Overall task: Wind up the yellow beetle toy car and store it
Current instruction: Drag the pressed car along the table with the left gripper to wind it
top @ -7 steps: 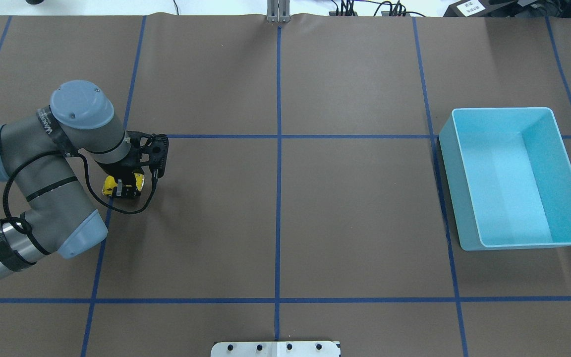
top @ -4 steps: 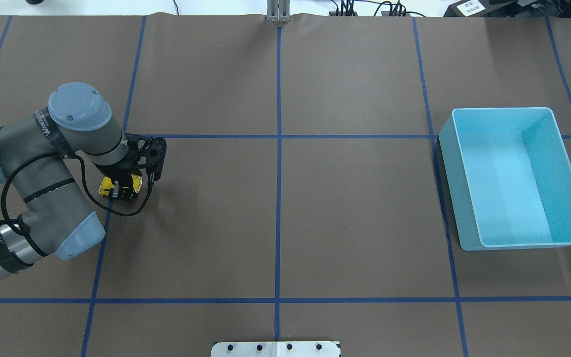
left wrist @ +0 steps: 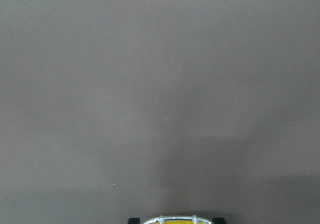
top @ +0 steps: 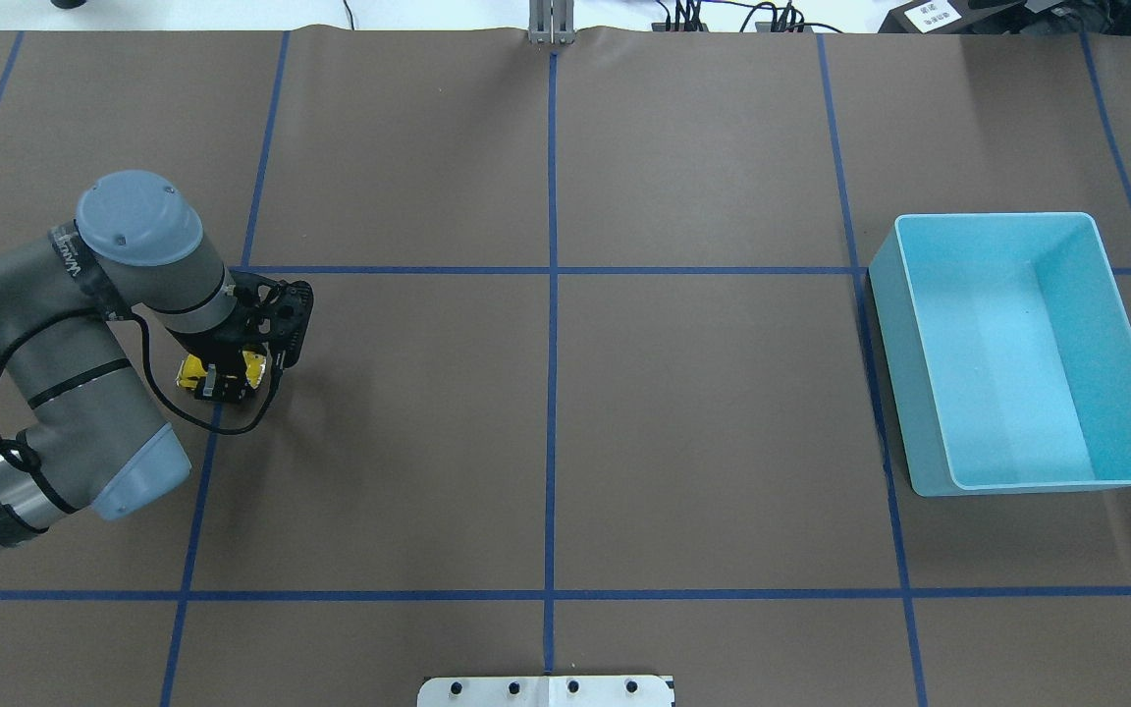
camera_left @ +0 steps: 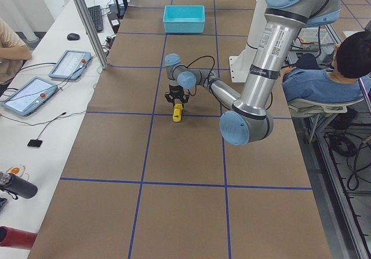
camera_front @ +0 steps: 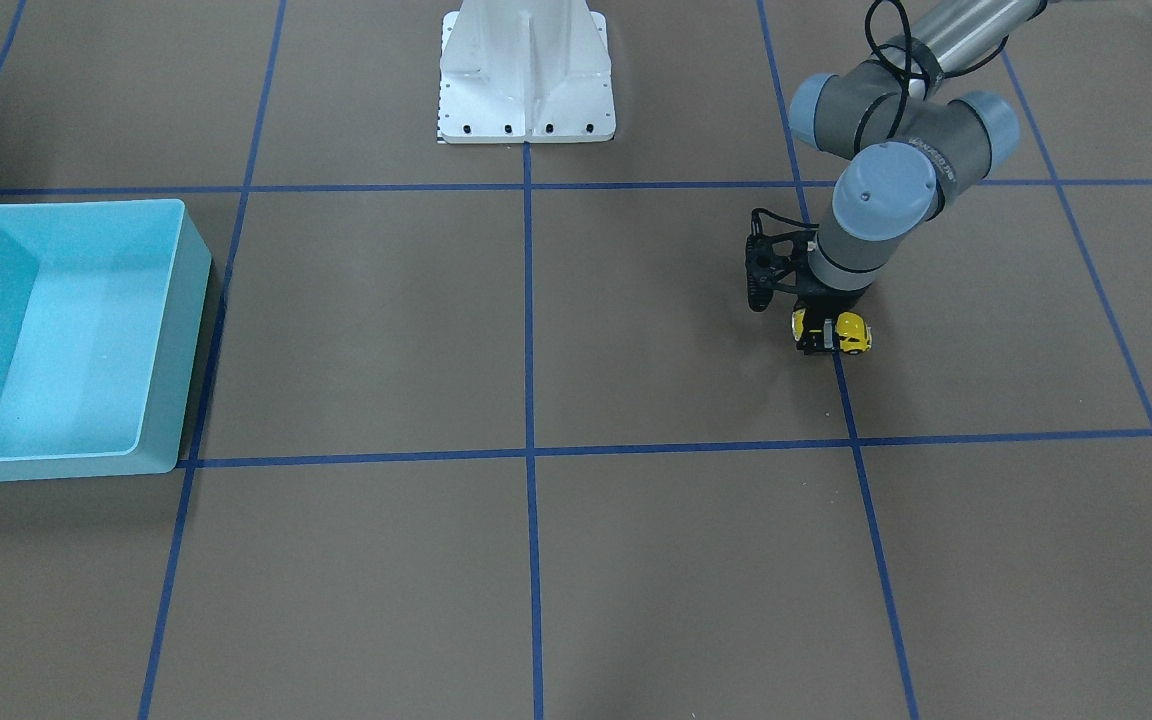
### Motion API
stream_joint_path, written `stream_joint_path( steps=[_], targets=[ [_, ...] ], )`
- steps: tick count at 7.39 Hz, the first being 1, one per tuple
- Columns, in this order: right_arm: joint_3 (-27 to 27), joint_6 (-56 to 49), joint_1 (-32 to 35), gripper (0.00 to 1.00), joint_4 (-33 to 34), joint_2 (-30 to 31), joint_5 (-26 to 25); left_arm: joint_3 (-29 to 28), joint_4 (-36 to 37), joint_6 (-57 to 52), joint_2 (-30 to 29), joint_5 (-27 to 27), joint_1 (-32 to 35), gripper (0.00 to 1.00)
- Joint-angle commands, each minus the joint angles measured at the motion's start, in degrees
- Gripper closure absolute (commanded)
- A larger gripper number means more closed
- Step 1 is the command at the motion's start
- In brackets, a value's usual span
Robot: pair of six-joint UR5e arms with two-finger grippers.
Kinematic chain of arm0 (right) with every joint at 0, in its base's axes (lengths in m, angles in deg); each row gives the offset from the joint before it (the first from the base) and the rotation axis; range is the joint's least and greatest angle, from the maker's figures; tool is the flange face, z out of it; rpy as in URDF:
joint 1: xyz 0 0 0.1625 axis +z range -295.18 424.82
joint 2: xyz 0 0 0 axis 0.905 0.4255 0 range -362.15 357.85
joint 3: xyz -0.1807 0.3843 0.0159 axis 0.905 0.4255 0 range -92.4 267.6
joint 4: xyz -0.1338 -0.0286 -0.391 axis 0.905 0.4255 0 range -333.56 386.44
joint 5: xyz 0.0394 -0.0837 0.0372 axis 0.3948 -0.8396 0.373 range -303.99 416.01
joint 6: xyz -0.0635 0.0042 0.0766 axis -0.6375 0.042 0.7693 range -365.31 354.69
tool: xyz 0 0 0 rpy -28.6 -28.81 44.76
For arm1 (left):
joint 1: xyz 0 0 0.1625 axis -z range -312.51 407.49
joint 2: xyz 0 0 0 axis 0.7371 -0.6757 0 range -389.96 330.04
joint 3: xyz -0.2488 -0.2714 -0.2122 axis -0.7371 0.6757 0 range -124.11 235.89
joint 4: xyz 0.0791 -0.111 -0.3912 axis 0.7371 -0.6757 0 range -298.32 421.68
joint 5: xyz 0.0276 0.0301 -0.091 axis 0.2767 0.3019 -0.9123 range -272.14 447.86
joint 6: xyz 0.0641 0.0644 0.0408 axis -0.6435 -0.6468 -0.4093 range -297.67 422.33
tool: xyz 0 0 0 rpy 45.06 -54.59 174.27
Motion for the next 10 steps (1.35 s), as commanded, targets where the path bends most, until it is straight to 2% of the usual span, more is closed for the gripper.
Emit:
stream_joint_path(
  steps=[1, 10],
  targets=[
    [0.22, 0.09, -0.01, 0.0, -0.12, 0.1, 0.05, 0.42, -1.04, -0.39, 1.5, -0.11, 0.22, 1.0],
    [0.84, 0.18, -0.09, 0.0, -0.38, 0.02, 0.14, 0.94, -4.47, -2.06, 6.15, -0.2, 1.63, 1.0]
  ],
)
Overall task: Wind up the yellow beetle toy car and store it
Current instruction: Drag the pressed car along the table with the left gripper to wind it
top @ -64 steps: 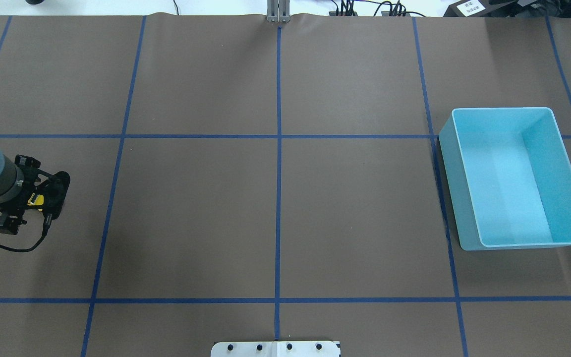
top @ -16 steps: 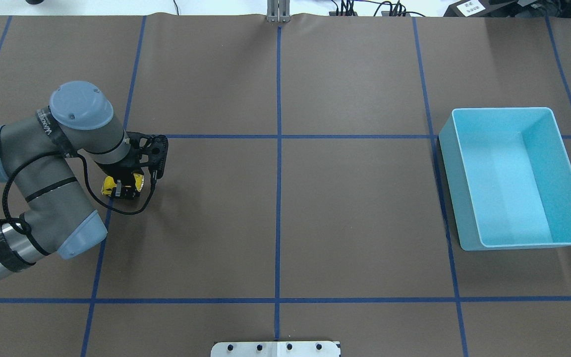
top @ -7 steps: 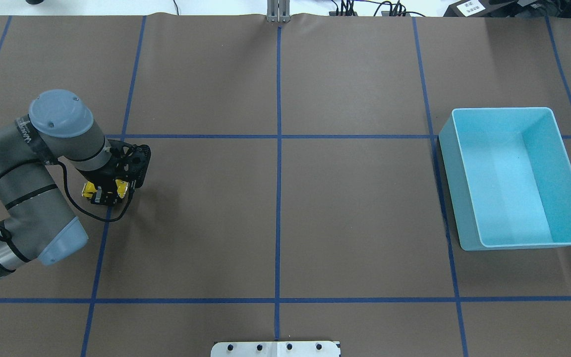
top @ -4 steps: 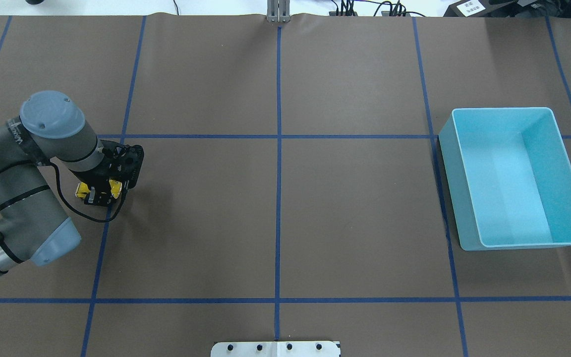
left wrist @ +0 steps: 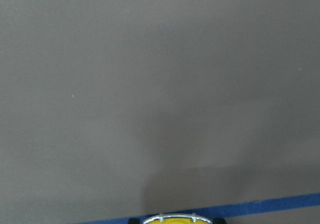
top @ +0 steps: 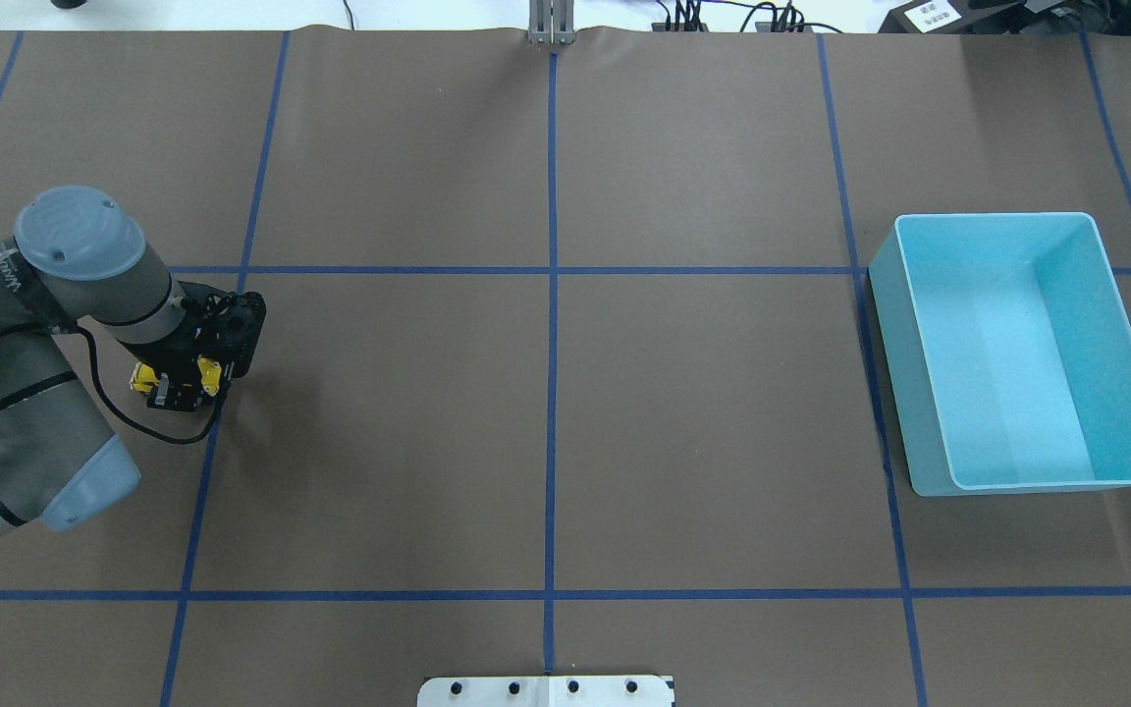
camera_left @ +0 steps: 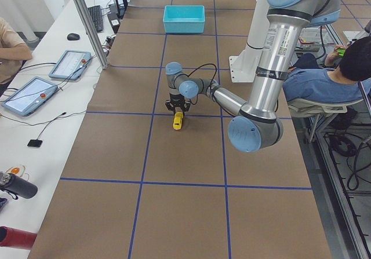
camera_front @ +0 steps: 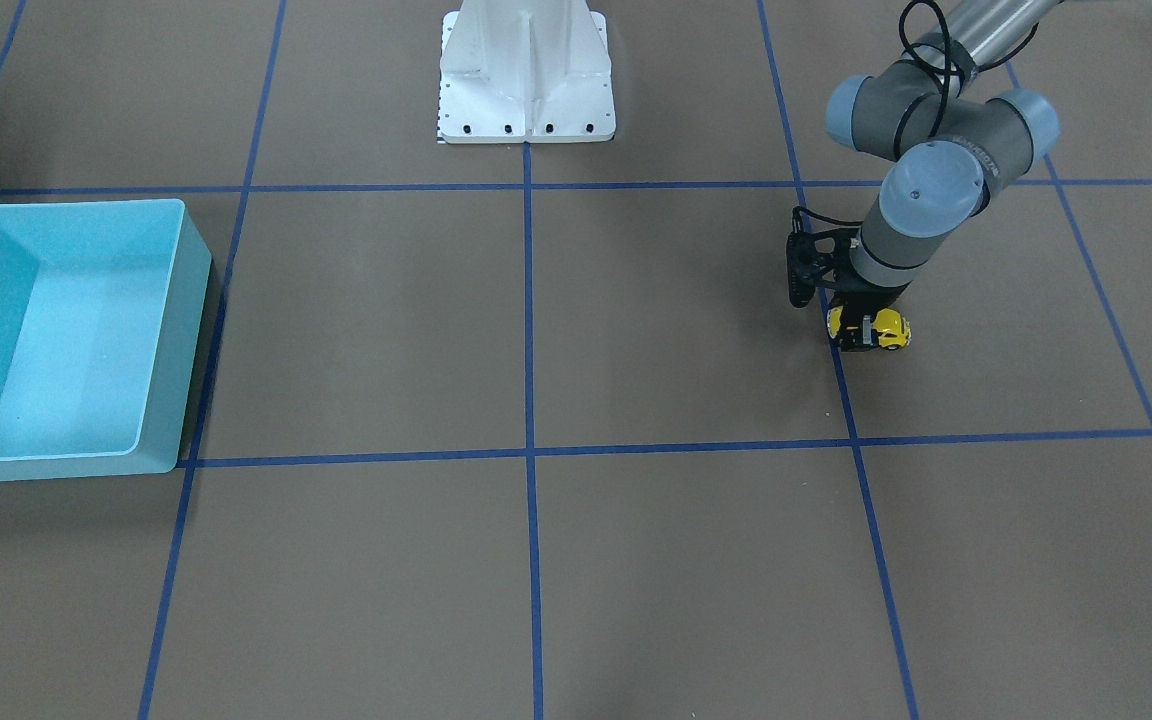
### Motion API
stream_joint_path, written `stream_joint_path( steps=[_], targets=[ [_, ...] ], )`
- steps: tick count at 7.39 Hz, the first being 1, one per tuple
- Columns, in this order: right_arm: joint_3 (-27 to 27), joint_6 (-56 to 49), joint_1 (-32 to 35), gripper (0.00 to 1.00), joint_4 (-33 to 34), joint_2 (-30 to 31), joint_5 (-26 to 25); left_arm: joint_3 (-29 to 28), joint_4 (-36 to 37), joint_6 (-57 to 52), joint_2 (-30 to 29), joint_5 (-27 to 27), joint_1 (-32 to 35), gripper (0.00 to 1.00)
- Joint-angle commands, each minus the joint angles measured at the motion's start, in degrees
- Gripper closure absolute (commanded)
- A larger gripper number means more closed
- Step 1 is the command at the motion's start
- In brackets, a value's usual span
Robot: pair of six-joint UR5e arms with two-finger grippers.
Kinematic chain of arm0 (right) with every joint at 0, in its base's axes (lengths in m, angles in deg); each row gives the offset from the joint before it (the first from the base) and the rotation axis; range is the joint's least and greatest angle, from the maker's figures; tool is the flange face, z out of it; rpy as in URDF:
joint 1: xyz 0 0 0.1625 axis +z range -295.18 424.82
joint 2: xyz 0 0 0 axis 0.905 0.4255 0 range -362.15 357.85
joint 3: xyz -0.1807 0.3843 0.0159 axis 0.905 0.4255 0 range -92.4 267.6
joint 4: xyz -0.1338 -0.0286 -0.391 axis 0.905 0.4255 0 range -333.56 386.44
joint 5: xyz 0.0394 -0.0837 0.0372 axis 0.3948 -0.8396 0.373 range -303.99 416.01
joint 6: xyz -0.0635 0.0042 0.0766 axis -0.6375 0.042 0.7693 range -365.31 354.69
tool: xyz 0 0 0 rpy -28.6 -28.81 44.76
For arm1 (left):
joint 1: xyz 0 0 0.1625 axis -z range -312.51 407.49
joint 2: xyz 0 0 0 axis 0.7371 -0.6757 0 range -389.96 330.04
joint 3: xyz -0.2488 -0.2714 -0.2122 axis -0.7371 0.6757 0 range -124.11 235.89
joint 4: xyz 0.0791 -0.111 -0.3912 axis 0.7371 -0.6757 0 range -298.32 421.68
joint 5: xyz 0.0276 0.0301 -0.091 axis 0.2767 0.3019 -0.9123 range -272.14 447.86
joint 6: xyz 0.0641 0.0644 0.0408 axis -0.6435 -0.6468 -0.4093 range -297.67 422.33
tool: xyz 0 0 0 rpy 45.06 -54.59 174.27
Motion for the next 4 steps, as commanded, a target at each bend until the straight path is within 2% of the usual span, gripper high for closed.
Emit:
stream_joint_path(
  steps=[1, 4],
  targets=[
    [0.18, 0.09, 0.0, 0.0, -0.04, 0.0, 0.11, 0.27, -1.07, -0.55, 1.48, 0.11, 0.25, 1.0],
    [0.36, 0.0, -0.17, 0.0, 0.14, -0.27, 0.12, 0.19, -2.48, -0.64, 2.45, 0.02, 0.68, 1.0]
  ],
)
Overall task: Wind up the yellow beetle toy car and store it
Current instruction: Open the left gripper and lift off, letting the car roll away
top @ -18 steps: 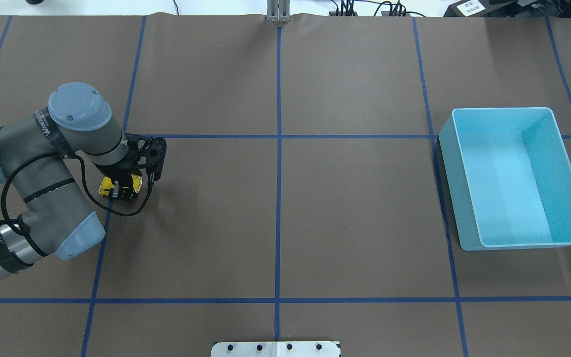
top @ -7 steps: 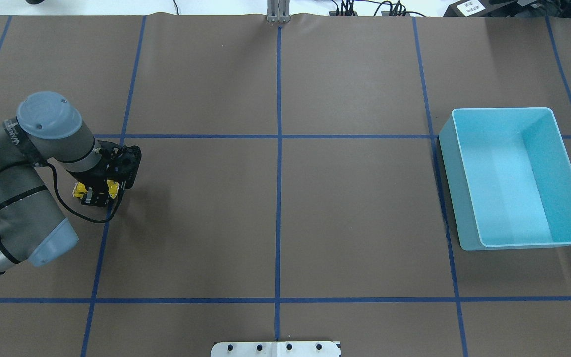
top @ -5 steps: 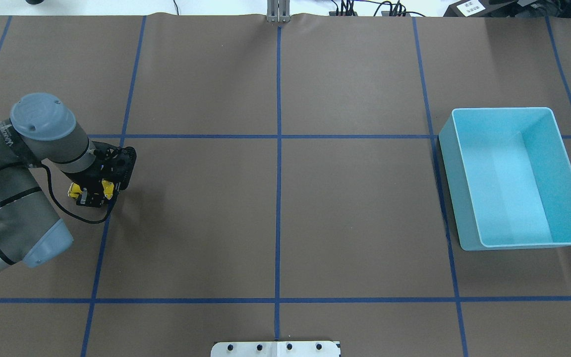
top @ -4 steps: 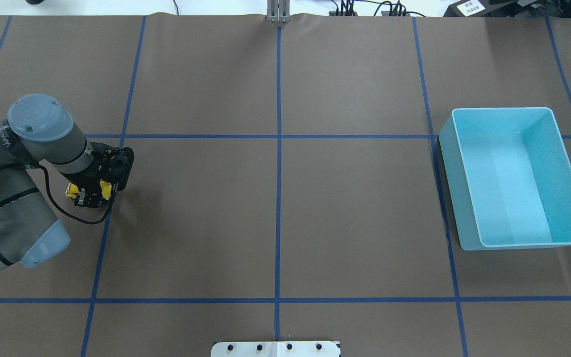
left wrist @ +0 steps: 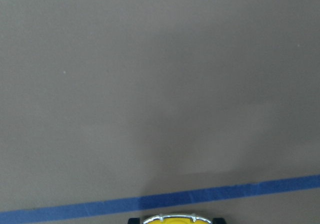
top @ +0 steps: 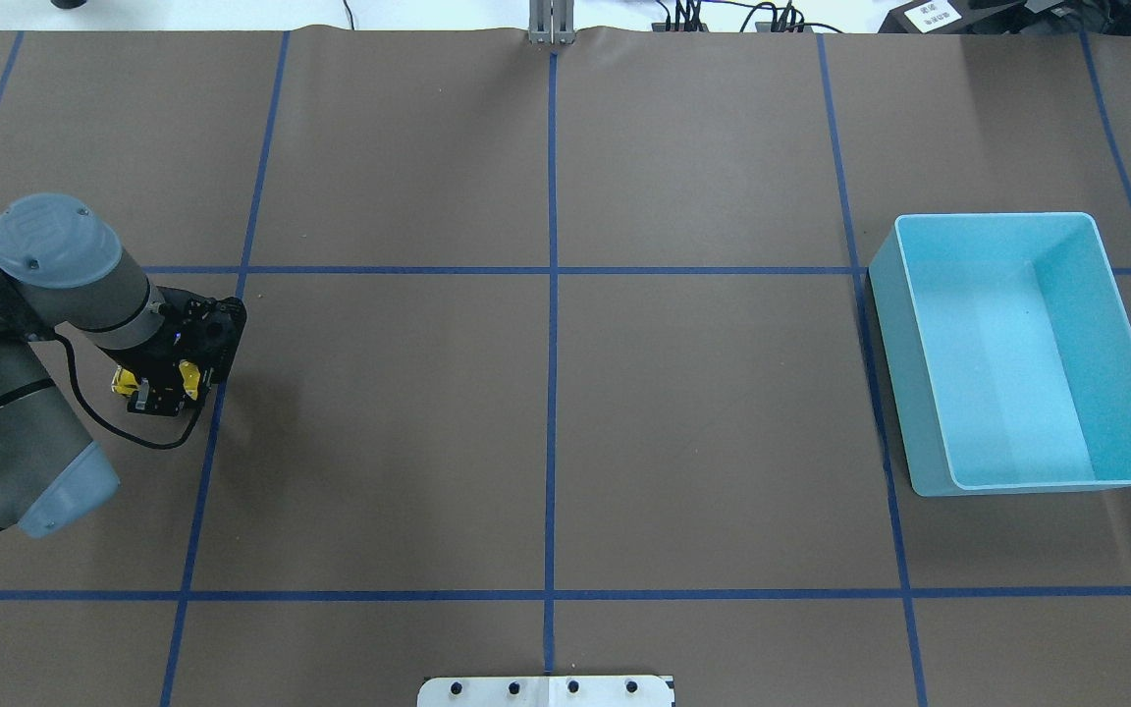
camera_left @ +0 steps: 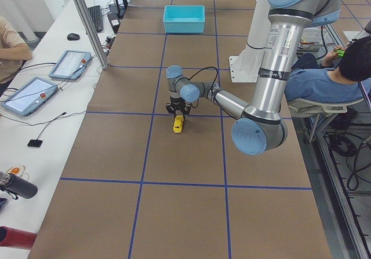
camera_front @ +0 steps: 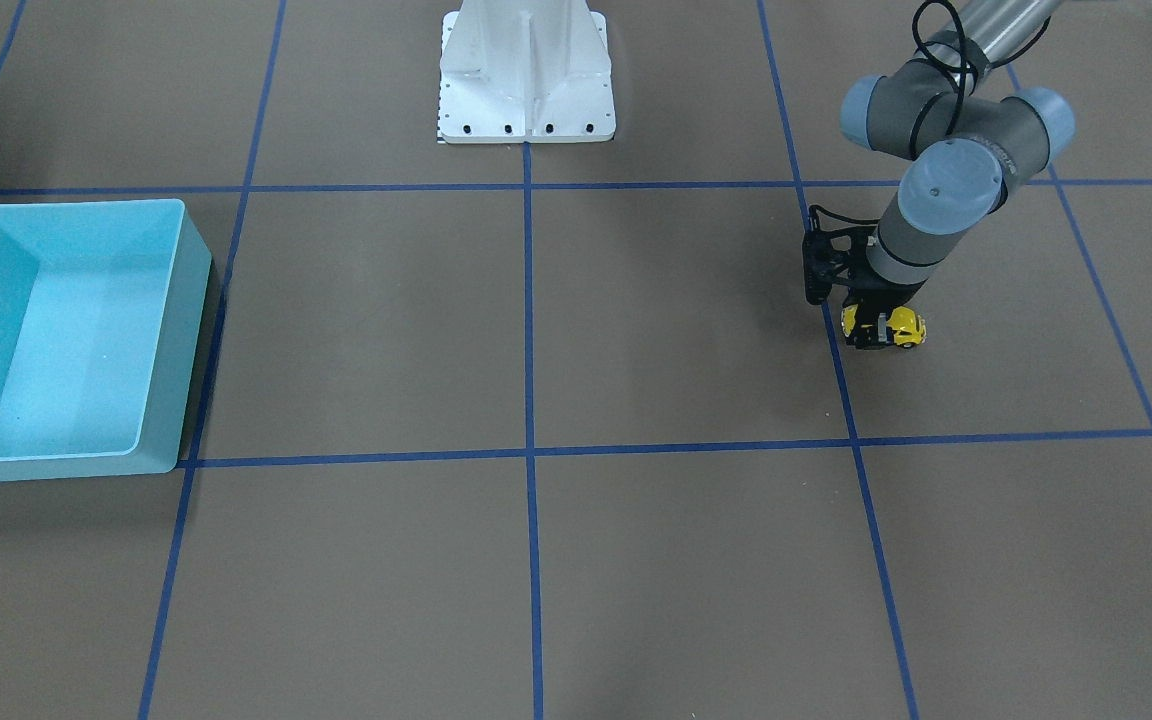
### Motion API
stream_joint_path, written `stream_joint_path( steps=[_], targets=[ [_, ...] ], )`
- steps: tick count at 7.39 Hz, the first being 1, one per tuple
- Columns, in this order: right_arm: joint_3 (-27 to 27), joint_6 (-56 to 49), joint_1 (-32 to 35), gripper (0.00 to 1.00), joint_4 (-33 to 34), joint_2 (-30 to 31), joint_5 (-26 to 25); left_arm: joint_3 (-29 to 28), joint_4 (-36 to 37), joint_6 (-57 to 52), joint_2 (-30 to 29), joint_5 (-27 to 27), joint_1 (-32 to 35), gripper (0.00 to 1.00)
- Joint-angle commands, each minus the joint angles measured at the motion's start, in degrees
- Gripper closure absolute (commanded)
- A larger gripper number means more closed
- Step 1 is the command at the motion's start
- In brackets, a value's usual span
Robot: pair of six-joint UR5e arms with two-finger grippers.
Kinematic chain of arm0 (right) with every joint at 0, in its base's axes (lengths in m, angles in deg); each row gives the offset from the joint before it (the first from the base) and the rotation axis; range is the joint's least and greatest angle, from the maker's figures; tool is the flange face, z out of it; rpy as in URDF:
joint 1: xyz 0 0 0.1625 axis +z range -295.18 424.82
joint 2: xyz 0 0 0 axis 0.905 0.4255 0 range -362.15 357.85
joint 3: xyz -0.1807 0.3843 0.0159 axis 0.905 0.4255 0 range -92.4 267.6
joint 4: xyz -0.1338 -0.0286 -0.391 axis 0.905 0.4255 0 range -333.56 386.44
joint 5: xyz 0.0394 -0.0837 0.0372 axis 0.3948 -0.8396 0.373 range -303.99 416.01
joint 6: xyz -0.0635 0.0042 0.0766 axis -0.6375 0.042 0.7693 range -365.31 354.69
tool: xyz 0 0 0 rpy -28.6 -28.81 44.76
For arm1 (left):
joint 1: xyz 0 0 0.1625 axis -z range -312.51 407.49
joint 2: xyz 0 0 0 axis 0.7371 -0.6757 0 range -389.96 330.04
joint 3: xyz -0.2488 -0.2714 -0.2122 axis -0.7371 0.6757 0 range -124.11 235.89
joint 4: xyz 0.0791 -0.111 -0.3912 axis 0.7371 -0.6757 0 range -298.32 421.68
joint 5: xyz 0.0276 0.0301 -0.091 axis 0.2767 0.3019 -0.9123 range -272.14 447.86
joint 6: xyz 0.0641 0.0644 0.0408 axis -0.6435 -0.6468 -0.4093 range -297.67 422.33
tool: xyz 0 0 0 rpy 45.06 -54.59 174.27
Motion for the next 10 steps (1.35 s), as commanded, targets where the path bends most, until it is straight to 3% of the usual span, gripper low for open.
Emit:
stream_joint_path(
  steps=[1, 10],
  targets=[
    [0.09, -0.03, -0.05, 0.0, 0.04, 0.02, -0.08, 0.04, -0.63, -1.33, 0.96, -0.03, 0.5, 1.0],
    [0.18, -0.03, -0.4, 0.0, 0.04, -0.07, -0.08, 0.31, -4.05, -3.54, 4.48, -0.29, 2.0, 1.0]
  ],
)
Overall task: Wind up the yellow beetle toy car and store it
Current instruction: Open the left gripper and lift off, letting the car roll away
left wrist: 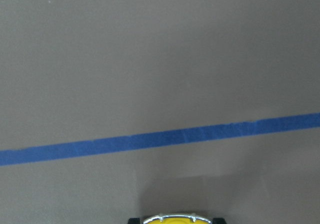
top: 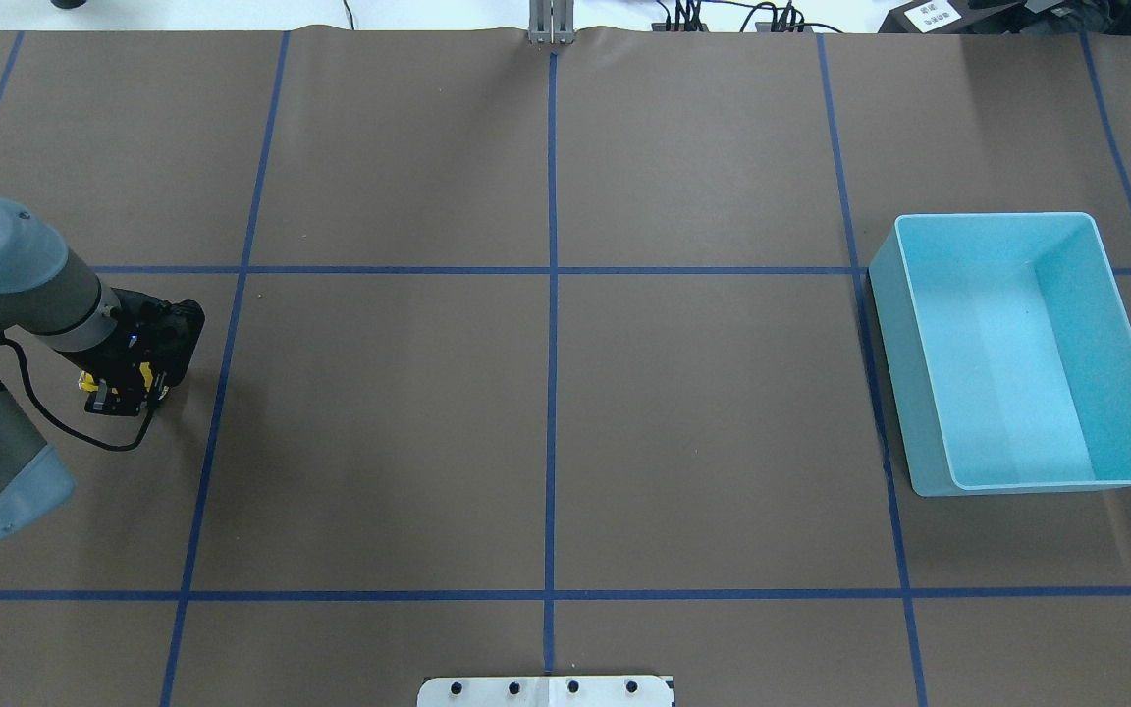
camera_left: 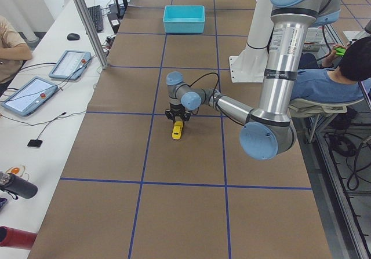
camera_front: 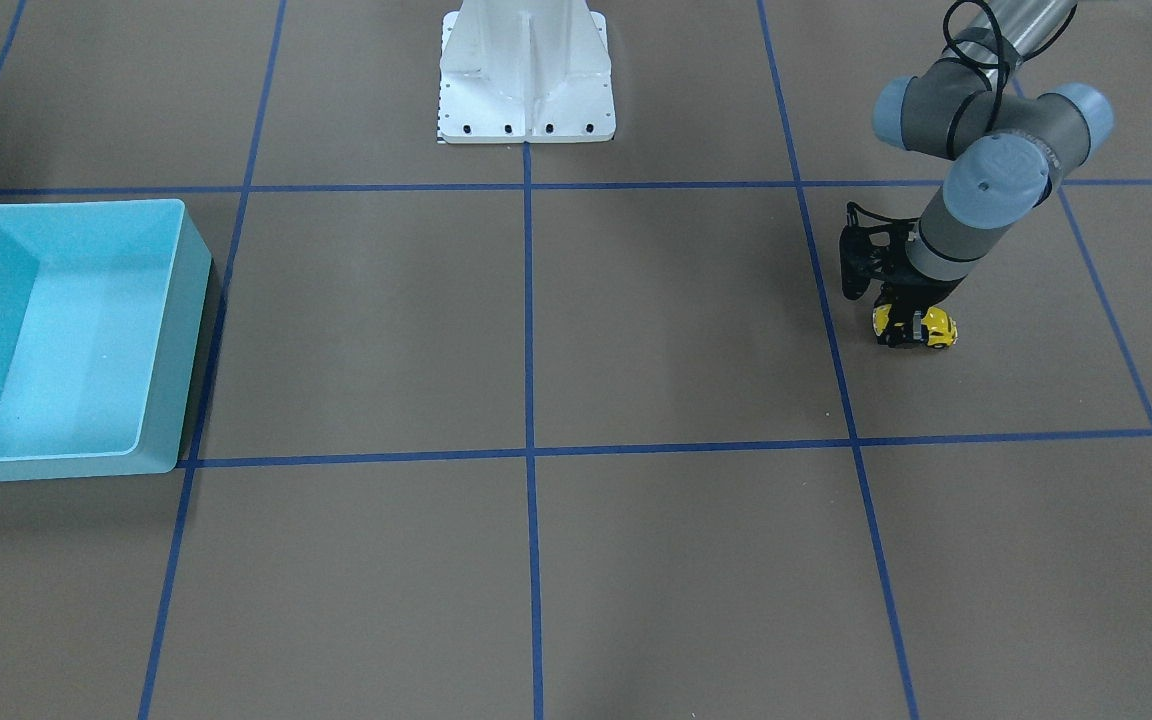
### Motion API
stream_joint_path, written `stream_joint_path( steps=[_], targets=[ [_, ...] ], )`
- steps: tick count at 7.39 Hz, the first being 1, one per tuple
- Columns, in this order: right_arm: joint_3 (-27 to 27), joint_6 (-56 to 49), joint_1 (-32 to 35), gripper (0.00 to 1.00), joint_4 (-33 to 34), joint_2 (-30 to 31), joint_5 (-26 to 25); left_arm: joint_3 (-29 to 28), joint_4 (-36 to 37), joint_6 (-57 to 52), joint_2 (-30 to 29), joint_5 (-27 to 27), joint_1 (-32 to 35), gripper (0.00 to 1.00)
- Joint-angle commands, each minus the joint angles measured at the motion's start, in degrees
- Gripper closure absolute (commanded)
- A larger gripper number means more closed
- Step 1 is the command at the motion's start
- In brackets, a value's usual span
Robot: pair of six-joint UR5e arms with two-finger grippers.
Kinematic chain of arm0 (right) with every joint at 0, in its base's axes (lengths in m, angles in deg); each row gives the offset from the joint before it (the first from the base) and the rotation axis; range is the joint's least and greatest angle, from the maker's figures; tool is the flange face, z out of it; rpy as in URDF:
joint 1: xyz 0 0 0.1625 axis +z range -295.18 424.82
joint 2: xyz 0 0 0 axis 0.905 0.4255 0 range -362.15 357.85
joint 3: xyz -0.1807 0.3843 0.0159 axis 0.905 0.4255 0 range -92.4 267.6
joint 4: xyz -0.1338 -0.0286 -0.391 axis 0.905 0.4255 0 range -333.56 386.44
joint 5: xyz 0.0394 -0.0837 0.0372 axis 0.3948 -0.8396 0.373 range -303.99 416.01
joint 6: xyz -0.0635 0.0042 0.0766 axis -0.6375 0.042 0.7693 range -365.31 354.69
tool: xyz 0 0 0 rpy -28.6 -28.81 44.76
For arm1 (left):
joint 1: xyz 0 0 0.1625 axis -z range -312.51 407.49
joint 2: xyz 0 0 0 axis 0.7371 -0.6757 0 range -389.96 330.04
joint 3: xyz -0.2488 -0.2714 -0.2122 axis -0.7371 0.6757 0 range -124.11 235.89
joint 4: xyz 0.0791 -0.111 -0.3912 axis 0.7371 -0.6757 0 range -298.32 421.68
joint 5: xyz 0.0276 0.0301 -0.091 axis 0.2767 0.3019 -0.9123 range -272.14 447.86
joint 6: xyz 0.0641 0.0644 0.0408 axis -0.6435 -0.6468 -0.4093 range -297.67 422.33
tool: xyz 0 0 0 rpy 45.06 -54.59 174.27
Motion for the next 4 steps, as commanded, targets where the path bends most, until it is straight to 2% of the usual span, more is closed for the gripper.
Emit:
stream_joint_path(
  steps=[1, 4],
  targets=[
    [0.0, 0.0, 0.0, 0.0, -0.05, 0.0, 0.03, 0.2, -0.08, -0.44, 0.43, 0.0, 0.1, 1.0],
    [0.0, 0.0, -0.09, 0.0, -0.05, -0.18, 0.03, 0.11, -0.17, -0.79, 0.51, 0.0, 0.54, 1.0]
  ],
)
